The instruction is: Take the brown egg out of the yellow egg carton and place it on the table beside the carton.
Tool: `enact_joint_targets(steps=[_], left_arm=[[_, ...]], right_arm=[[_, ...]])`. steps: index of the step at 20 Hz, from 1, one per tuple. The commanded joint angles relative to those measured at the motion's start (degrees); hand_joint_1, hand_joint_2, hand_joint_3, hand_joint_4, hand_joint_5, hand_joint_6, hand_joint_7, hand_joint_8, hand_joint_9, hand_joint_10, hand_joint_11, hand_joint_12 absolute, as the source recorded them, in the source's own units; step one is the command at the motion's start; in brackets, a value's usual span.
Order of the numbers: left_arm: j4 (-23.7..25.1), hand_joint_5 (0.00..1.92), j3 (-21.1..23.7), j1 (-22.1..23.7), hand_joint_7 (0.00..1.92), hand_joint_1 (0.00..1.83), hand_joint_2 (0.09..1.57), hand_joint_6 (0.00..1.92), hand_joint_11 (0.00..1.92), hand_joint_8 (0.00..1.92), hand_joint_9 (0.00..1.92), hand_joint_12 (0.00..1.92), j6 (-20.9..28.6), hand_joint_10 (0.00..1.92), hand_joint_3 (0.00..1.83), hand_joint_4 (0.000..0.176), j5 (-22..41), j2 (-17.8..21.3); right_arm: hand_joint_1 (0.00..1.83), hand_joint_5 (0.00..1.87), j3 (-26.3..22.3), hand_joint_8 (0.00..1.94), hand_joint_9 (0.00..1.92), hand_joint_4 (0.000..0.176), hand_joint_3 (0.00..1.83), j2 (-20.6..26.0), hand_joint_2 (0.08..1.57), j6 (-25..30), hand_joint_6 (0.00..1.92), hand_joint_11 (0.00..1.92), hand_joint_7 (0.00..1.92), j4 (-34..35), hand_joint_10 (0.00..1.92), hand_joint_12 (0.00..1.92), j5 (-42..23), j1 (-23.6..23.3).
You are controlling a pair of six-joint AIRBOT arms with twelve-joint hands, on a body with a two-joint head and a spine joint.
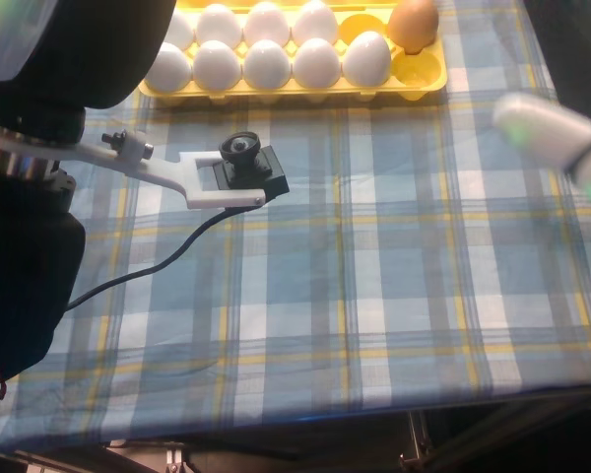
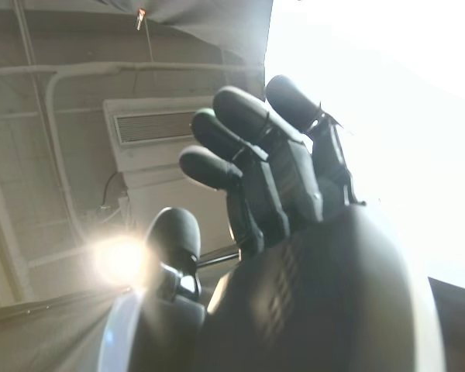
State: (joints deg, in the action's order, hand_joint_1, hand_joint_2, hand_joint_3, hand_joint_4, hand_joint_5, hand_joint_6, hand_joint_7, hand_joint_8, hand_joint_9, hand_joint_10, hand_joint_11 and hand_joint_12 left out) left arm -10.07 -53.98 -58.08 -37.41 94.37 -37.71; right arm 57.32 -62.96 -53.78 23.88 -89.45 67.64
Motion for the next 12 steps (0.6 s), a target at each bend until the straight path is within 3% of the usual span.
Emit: enact_joint_targets(steps=[1, 3, 6, 8, 10, 12], left_arm=[[1.9, 0.51, 0.6, 1.1, 0.55, 0.33, 1.42, 1.52, 0.21, 1.30, 0.48, 1.46, 0.6, 1.36, 0.00, 0.000, 5.1, -0.6], [1.9, 0.50, 0.6, 1.1, 0.54, 0.30, 1.42, 1.60, 0.25, 1.29, 0.47, 1.51, 0.6, 1.36, 0.00, 0.000, 5.1, -0.6], [2.0, 0.48, 0.6, 1.1, 0.53, 0.23, 1.44, 1.57, 0.23, 1.28, 0.46, 1.45, 0.6, 1.31, 0.00, 0.000, 5.1, -0.5], [2.0, 0.52, 0.5, 1.1, 0.55, 0.23, 1.42, 1.47, 0.26, 1.27, 0.48, 1.47, 0.6, 1.30, 0.00, 0.000, 5.1, -0.5], [2.0, 0.55, 0.5, 1.1, 0.57, 0.28, 1.42, 1.58, 0.28, 1.17, 0.52, 1.47, 0.6, 1.25, 0.00, 0.000, 5.1, -0.4], [2.1, 0.51, 0.5, 1.1, 0.53, 0.27, 1.41, 1.74, 0.28, 1.26, 0.48, 1.49, 0.6, 1.31, 0.00, 0.000, 5.1, -0.4]], right_arm=[[0.24, 0.26, 1.4, 0.01, 0.28, 0.048, 0.00, 0.3, 1.09, 0.5, 0.01, 0.02, 0.44, -3.4, 0.01, 0.01, -2.3, -2.3], [0.36, 0.32, 4.5, 0.01, 0.38, 0.021, 0.01, 0.3, 1.13, 0.5, 0.01, 0.08, 0.53, -5.1, 0.02, 0.02, 3.4, -6.6], [0.48, 0.37, 9.2, 0.01, 0.39, 0.024, 0.01, -1.0, 1.16, 1.1, 0.01, 0.22, 0.57, -7.5, 0.01, 0.08, 11.7, -11.8], [0.56, 0.40, 12.5, 0.01, 0.45, 0.013, 0.00, -2.4, 1.15, 3.3, 0.01, 0.29, 0.62, -9.5, 0.01, 0.11, 16.5, -14.1], [0.54, 0.41, 14.8, 0.00, 0.48, 0.000, 0.00, -3.5, 1.13, 4.7, 0.00, 0.31, 0.62, -10.5, 0.02, 0.12, 19.9, -15.5], [0.54, 0.41, 17.0, 0.00, 0.50, 0.000, 0.00, -4.5, 1.13, 5.5, 0.00, 0.31, 0.61, -11.4, 0.02, 0.12, 23.1, -16.7]])
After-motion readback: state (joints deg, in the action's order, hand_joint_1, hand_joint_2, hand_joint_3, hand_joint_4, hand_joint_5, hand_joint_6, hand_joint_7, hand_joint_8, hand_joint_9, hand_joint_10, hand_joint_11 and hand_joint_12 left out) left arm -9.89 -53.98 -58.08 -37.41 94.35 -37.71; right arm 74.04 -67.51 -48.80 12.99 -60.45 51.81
